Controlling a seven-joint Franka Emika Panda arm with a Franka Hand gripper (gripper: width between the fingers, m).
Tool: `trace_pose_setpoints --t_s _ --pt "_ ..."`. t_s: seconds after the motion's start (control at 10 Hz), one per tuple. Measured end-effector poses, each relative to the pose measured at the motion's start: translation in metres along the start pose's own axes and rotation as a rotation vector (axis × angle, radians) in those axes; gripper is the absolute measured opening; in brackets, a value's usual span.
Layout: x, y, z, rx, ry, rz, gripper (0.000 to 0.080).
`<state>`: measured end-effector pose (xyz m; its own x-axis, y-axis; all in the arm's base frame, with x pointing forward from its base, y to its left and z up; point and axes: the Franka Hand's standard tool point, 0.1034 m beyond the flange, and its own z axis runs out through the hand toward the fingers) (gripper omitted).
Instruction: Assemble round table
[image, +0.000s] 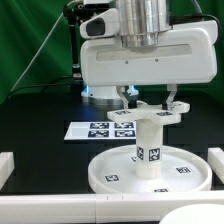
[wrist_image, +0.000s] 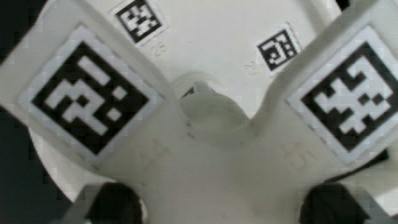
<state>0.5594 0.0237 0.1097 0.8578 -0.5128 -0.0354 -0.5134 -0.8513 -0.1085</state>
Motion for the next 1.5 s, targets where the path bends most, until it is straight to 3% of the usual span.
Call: trace_pose_setpoints --t_s 0.4,0.9,1.5 --pt "-0.004 -0.007 0.001 0.009 0.006 0.406 0.0442" --pt "-0.004 -0.013 0.002 0.057 0.011 0.842 0.0442" --pt "-0.004 -0.014 0.003 0.07 -0.006 1.451 0.0442"
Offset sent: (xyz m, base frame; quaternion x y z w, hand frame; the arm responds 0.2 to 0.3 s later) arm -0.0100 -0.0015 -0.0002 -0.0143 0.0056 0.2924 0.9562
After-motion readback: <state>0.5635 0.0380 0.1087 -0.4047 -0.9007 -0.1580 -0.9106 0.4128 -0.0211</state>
